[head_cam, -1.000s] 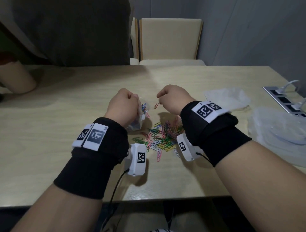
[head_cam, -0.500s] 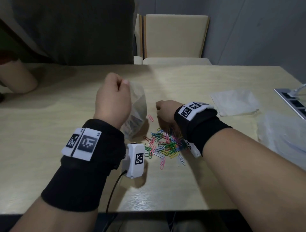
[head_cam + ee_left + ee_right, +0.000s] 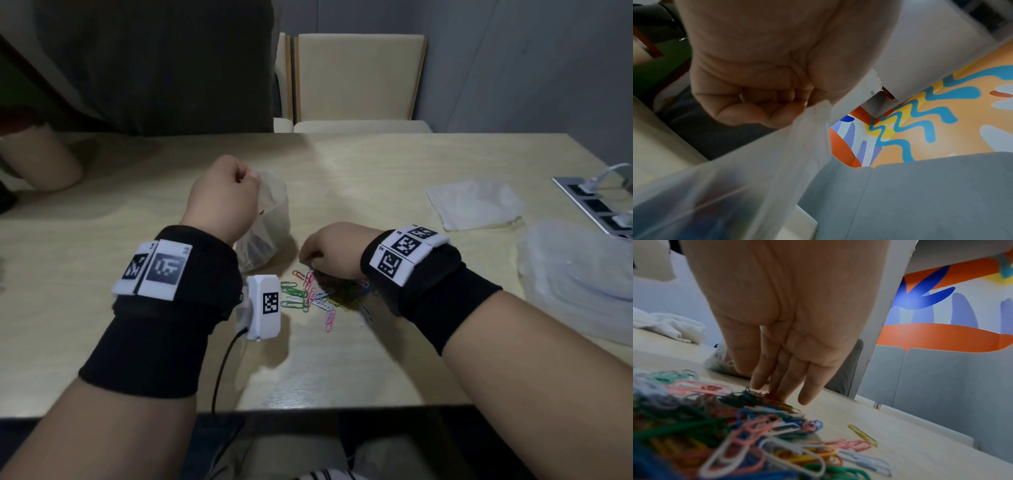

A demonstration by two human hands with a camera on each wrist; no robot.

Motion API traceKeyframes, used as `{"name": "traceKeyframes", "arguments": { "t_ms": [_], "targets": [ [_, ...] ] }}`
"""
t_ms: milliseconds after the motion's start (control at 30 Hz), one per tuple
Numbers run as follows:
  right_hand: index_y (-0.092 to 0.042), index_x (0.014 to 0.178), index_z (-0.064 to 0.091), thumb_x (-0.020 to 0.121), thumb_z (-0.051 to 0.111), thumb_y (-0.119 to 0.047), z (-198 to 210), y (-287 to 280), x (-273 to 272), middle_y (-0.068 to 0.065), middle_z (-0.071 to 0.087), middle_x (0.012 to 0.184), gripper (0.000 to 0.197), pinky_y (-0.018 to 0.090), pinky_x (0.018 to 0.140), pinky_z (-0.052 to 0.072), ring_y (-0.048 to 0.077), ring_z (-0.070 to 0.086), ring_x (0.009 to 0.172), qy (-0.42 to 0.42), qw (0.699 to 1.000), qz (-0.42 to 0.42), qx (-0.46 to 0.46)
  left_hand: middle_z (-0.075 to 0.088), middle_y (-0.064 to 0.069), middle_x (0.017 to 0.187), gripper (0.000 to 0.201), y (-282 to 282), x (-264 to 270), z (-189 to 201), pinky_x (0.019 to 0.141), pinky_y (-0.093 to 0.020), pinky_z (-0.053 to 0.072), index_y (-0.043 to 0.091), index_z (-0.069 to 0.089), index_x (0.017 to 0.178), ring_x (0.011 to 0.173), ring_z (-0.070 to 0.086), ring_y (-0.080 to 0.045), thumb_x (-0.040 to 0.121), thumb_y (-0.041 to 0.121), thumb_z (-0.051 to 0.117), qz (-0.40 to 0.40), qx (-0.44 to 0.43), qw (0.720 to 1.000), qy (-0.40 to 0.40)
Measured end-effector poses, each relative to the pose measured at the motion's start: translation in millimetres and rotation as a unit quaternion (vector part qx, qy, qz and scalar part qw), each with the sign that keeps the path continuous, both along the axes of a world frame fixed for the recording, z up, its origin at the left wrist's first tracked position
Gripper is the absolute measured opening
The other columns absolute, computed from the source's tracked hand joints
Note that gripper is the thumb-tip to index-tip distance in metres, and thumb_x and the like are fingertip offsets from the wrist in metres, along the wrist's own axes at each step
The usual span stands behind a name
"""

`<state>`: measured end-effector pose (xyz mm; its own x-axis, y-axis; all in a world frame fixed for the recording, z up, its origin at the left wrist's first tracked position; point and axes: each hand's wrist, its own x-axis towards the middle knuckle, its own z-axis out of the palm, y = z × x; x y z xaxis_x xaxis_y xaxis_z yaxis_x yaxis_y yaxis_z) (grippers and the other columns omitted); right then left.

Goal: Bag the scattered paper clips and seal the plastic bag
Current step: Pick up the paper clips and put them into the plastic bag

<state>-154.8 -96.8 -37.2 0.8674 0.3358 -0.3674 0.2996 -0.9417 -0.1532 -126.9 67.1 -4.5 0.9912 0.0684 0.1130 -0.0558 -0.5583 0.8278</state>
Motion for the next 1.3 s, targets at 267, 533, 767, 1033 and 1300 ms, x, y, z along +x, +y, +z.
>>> {"name": "traceKeyframes", "arguments": {
  "t_ms": [267,533,767,1033,1300],
  "targets": [
    [-0.037,0.147,0.034,0.094,0.051,-0.046,-9.5,23.2,-30.2,-0.003,0.041,0.150,0.056,0.035,0.097,0.041,0.024,0.046,0.131,0.011,0.994,0.110,-0.022,0.063,-0.008,0.077,0.021,0.3,-14.6,0.3,0.077,-0.048,0.053,0.025,0.051,0.075,0.078,0.060,-0.032,0.094,0.032,0.048,-0.030,0.009,0.999,0.015],
    [-0.031,0.137,0.048,0.101,0.038,-0.035,-10.6,1.5,-34.6,-0.004,0.038,0.152,0.038,0.041,0.099,0.045,0.028,0.048,0.128,-0.006,0.987,0.105,-0.123,0.062,-0.007,0.076,0.022,-6.1,-18.9,0.7,0.077,-0.046,0.053,0.024,0.050,0.074,0.077,0.059,-0.031,0.095,0.031,0.048,-0.036,0.010,0.999,0.022],
    [-0.029,0.149,0.030,0.099,0.034,-0.047,-19.6,18.9,-49.4,-0.003,0.027,0.158,0.053,0.053,0.113,0.027,0.023,0.033,0.141,0.016,0.989,0.107,-0.102,0.063,-0.008,0.077,0.022,-11.7,-19.0,1.3,0.080,-0.045,0.053,0.021,0.053,0.078,0.080,0.060,-0.031,0.097,0.030,0.047,-0.043,0.023,0.998,0.025],
    [-0.024,0.155,0.004,0.098,0.031,-0.053,-23.1,1.5,-56.2,-0.004,-0.006,0.163,0.069,0.056,0.116,0.000,0.019,-0.005,0.150,0.024,0.989,0.023,-0.142,0.064,-0.010,0.080,0.021,-15.1,-18.9,2.6,0.083,-0.047,0.053,0.020,0.054,0.080,0.085,0.063,-0.035,0.097,0.030,0.047,-0.046,0.024,0.998,0.031],
    [-0.031,0.154,-0.002,0.096,0.033,-0.059,-22.2,14.8,-70.0,-0.002,-0.010,0.163,0.072,0.060,0.116,0.003,0.024,-0.005,0.150,0.063,0.989,0.055,-0.125,0.065,-0.013,0.081,0.022,-16.8,-17.1,3.5,0.087,-0.051,0.055,0.020,0.052,0.074,0.090,0.064,-0.040,0.093,0.030,0.049,-0.042,0.030,0.998,0.027]
  ]
}}
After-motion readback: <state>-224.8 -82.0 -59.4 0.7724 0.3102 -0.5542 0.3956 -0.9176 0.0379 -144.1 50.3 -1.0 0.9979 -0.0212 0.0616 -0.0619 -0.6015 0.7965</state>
